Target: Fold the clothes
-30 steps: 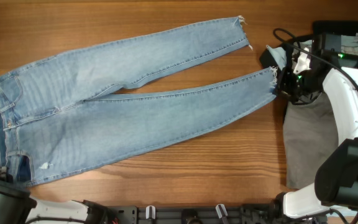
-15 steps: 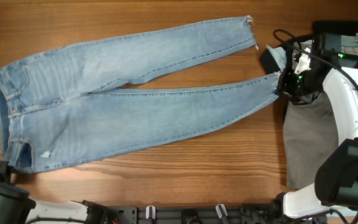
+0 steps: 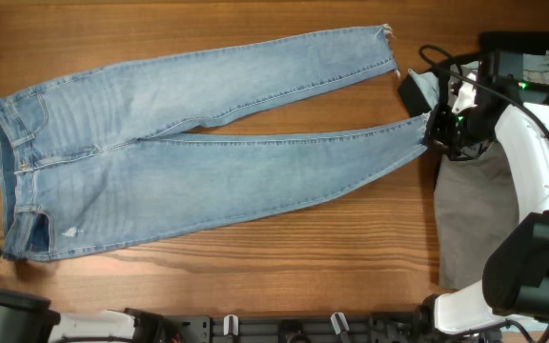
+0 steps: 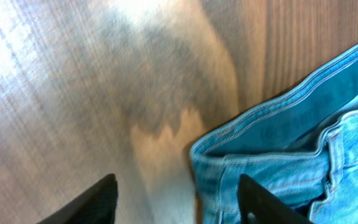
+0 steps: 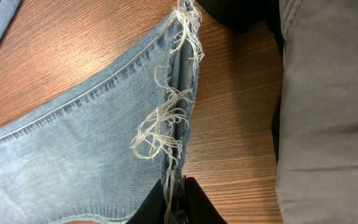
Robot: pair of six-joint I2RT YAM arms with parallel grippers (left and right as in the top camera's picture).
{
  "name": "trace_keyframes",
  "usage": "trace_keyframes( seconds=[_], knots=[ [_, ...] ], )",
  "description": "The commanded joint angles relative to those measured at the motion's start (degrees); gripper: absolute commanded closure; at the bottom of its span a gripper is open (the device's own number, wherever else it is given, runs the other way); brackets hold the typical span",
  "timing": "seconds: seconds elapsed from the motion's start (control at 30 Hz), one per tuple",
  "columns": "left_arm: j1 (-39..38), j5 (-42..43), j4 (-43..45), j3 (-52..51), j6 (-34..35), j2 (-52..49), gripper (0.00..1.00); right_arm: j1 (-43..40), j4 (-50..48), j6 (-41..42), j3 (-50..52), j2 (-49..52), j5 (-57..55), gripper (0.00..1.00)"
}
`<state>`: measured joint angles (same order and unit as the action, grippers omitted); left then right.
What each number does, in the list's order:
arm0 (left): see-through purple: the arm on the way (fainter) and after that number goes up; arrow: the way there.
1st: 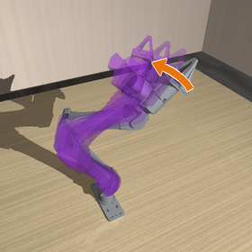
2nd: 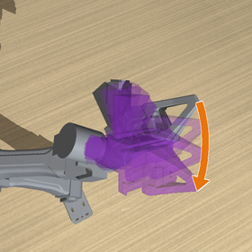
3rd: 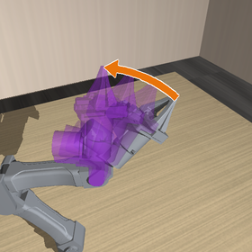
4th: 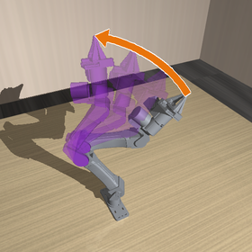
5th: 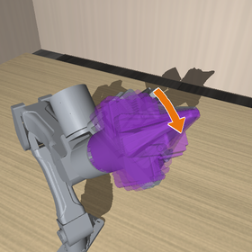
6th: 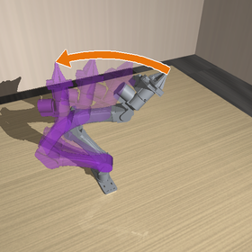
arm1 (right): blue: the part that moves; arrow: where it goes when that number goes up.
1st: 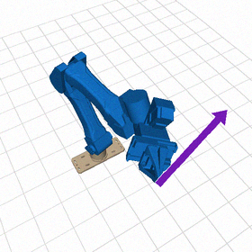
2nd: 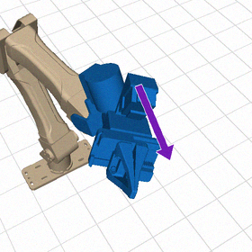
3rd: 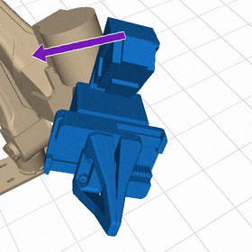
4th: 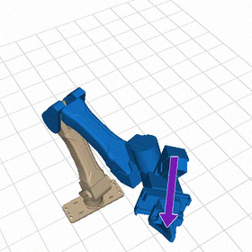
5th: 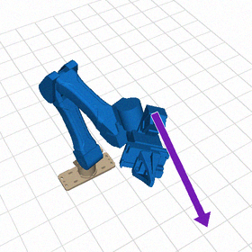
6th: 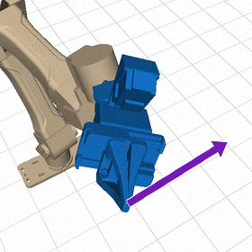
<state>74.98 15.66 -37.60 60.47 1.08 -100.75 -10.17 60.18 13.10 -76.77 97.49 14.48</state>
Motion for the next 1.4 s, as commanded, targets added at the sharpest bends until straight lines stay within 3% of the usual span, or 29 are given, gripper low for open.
trace_keyframes(
  seconds=[0.0, 0.2, 0.43, 0.57, 0.83, 0.97, 1.17, 1.37],
  knots=[
    [0.13, 8.22, 1.22, 0.5, -5.64, -5.11, 0.38, 0.07, -0.35, -0.9, -0.79, -0.55, -1.16, 0.89],
    [0.13, 10.23, 1.53, 0.5, -6.91, -9.16, 0.43, 0.07, -0.61, 0.39, -0.79, -0.55, -1.18, 0.89],
    [0.13, 9.4, 2.38, 0.5, -6.84, -9.16, 0.96, 0.07, -0.59, 0.57, -0.79, -0.55, -1.16, 0.89],
    [0.15, 13.11, 0.26, 1.57, -5.99, -8.94, 0.96, 0.07, -0.81, 0.42, -0.79, -0.55, -1.22, 0.9],
    [0.15, 12.55, -15.08, 15.54, 8.17, 2.64, 0.96, 0.04, 2.45, 3.61, -1.73, -4.46, -7.72, 0.96],
    [0.15, 6.43, -18.47, 18.36, 15.72, 16.33, 0.96, 0.02, 6.43, 4.0, -6.16, -10.73, -9.07, 0.96],
    [0.13, -5.44, -22.16, 18.36, 17.86, 32.04, 0.96, 0.02, 12.44, 6.69, -19.82, -13.99, -10.64, 0.96],
    [-3.78, -13.73, -22.84, 18.36, 19.15, 30.77, 0.96, 0.24, 0.59, 12.96, -20.72, -9.33, -8.9, 0.96]
  ],
)
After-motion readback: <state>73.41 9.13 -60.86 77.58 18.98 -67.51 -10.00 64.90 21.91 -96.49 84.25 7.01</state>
